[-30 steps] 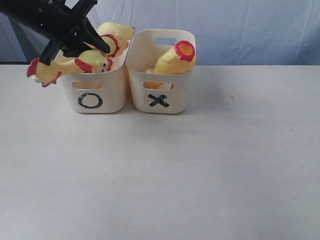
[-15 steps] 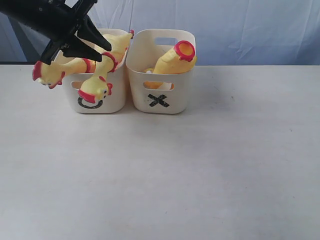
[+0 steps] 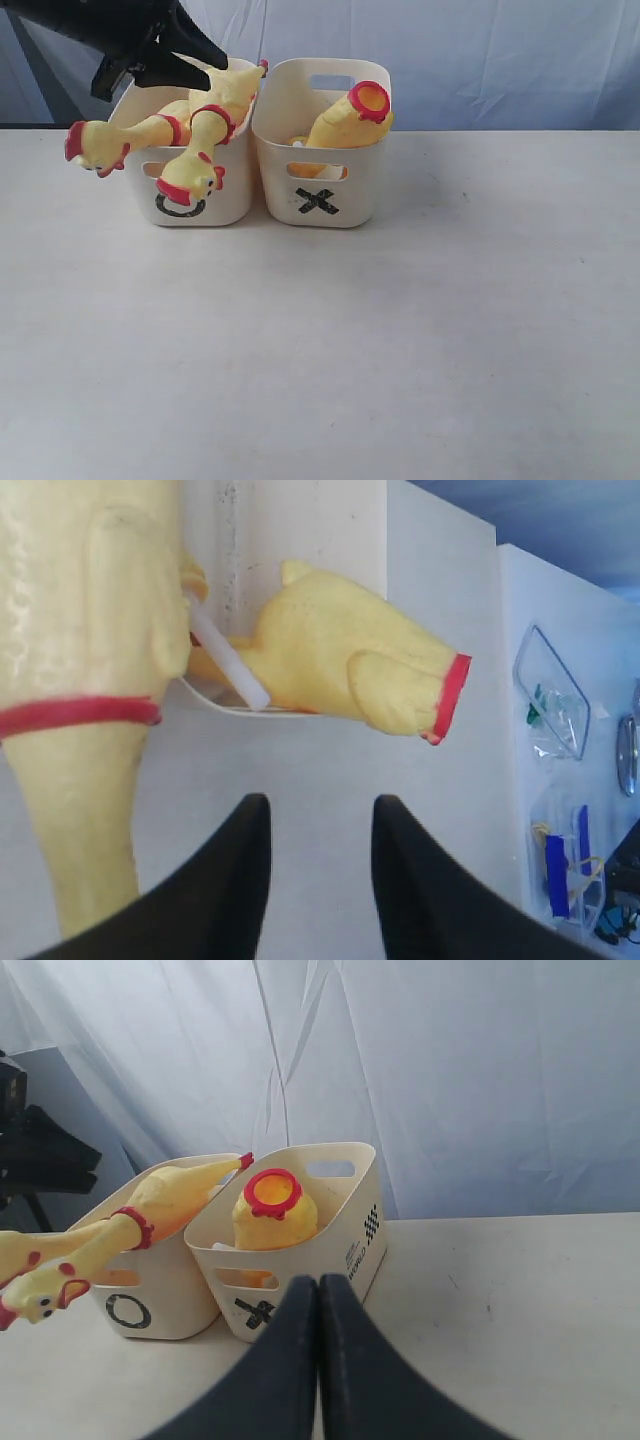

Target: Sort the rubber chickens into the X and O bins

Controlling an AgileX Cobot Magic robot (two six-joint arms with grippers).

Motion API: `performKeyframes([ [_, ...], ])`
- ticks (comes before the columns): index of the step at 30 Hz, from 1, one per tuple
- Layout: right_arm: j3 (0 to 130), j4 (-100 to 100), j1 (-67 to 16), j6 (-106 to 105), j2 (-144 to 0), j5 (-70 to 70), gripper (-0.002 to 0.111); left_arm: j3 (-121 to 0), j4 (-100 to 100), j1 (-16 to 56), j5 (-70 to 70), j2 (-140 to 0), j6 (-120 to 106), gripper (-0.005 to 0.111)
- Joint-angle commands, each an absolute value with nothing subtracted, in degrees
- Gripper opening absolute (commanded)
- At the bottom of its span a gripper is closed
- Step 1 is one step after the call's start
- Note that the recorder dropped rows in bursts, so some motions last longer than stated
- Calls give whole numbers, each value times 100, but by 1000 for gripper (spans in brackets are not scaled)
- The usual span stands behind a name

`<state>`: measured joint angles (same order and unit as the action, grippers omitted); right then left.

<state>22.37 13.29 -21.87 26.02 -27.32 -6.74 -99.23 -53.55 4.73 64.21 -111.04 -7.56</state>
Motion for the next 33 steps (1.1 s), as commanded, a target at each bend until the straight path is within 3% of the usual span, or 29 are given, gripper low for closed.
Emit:
performKeyframes([
  [1,2200,1334,-2173,2589,-2716,-634,-1,-9946,-5435,446,6294,-11060,-1228,29],
  [7,2200,1334,-2173,2589,-2716,-634,-1,-9946,-5421,395,6185,-10979,-2495,0],
  [12,2200,1322,-2173,2589,-2716,-634,-1,-9946,-4862,354,5745,-10653,-2578,0],
  [20,2200,1324,-2173,2589,-2716,-846,-1,-9772,-2380,156,5569,-9754,-1650,0],
  [33,2200,1324,-2173,2589,-2716,-846,-1,-7070,-1664,112,4250,-6652,-1347,0],
])
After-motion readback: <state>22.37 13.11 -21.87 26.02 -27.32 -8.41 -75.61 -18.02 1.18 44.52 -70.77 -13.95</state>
